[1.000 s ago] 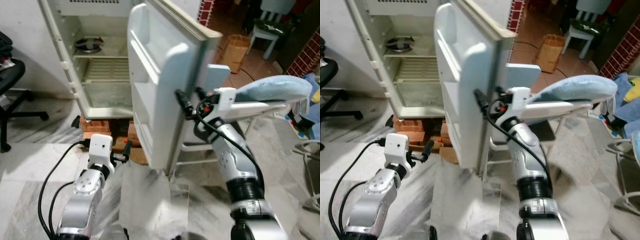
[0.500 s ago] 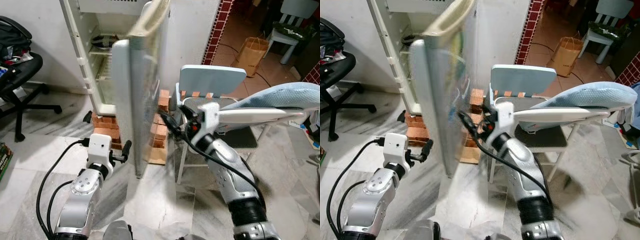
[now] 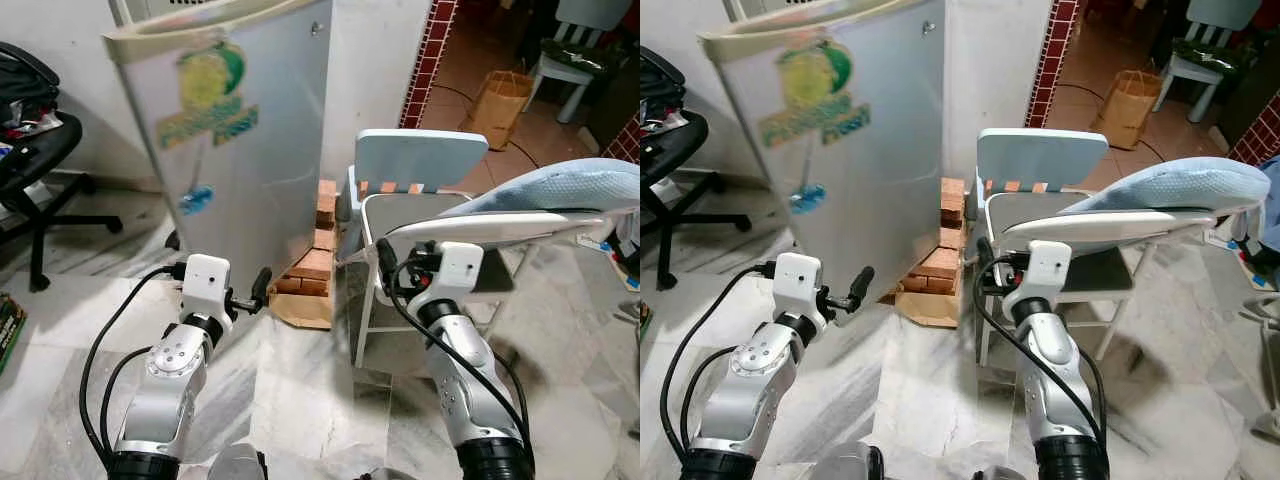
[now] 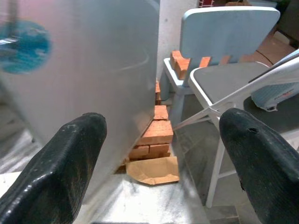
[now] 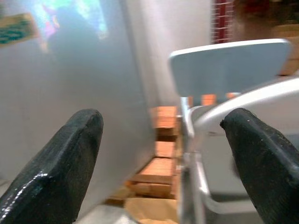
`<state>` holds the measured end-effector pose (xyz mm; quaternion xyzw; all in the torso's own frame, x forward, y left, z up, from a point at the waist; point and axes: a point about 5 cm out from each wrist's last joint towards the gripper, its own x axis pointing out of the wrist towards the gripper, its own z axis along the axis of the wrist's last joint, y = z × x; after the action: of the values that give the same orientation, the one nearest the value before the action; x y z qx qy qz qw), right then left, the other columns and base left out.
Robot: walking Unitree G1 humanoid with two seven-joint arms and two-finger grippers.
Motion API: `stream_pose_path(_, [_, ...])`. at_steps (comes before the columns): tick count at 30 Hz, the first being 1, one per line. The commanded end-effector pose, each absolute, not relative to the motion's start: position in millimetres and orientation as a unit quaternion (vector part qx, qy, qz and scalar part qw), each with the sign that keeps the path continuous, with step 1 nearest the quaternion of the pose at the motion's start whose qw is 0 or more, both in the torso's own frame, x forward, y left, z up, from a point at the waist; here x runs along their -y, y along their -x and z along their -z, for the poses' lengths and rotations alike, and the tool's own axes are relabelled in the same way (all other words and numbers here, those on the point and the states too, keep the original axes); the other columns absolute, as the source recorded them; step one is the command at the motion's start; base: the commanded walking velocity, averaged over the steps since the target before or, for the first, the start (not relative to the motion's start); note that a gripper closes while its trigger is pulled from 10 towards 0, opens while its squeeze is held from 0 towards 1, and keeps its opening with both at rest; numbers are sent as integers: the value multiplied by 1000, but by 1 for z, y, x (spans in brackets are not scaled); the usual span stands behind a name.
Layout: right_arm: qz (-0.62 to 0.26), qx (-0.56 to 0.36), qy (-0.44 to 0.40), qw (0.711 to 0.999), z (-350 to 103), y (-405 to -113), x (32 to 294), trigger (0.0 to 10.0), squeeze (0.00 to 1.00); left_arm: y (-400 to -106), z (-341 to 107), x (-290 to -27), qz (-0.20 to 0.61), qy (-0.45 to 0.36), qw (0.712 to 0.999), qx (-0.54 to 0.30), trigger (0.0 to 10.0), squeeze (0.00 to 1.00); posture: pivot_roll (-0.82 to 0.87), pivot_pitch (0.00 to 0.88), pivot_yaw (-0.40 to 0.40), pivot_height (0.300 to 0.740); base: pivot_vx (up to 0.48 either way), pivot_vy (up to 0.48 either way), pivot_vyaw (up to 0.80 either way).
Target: Restocking fridge
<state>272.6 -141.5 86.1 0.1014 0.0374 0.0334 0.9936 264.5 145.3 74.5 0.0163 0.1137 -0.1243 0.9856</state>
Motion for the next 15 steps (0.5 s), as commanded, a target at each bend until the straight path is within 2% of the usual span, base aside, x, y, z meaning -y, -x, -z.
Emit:
stream_pose_path(1, [-25, -28, -93, 995, -90, -272, 144, 10000, 0, -266, -73, -144, 127, -17, 985, -116, 10000, 0, 16, 0, -5, 740, 0, 0, 0])
stream_pose_path(9, [-12, -19, -75, 997, -94, -282, 152, 10000, 0, -269, -72, -138, 129, -20, 985, -111, 10000, 0, 8, 0, -16, 740, 0, 0, -519])
stream_pose_path(15, [-14, -15, -69, 997, -97, -284, 150, 10000, 0, -268, -72, -137, 129, 2, 985, -116, 10000, 0, 18, 0, -24, 740, 0, 0, 0])
